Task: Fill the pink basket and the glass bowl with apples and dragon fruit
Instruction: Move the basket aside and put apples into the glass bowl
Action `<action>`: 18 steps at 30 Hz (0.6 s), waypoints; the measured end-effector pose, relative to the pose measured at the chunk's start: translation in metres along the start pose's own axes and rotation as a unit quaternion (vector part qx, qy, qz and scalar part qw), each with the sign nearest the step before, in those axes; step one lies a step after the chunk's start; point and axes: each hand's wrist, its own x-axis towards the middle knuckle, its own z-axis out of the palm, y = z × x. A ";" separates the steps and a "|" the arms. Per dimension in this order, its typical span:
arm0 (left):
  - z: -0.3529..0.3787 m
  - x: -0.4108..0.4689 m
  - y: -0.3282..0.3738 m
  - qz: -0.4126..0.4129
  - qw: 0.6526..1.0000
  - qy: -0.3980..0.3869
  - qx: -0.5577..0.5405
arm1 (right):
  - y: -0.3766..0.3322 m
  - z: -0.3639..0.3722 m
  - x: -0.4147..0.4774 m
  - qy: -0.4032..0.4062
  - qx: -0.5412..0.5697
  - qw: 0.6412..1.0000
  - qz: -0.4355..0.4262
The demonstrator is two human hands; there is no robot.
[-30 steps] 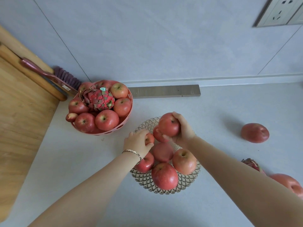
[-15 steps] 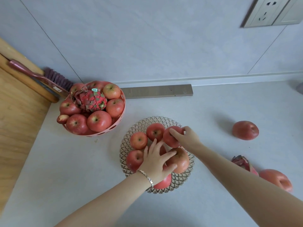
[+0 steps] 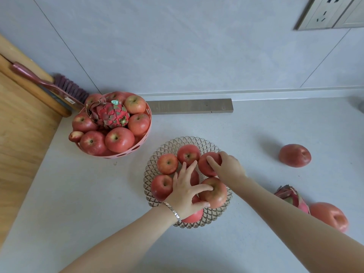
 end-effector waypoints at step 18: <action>0.002 -0.007 -0.006 0.022 1.000 -0.013 0.012 | -0.015 -0.014 0.000 -0.095 -0.193 0.964 -0.155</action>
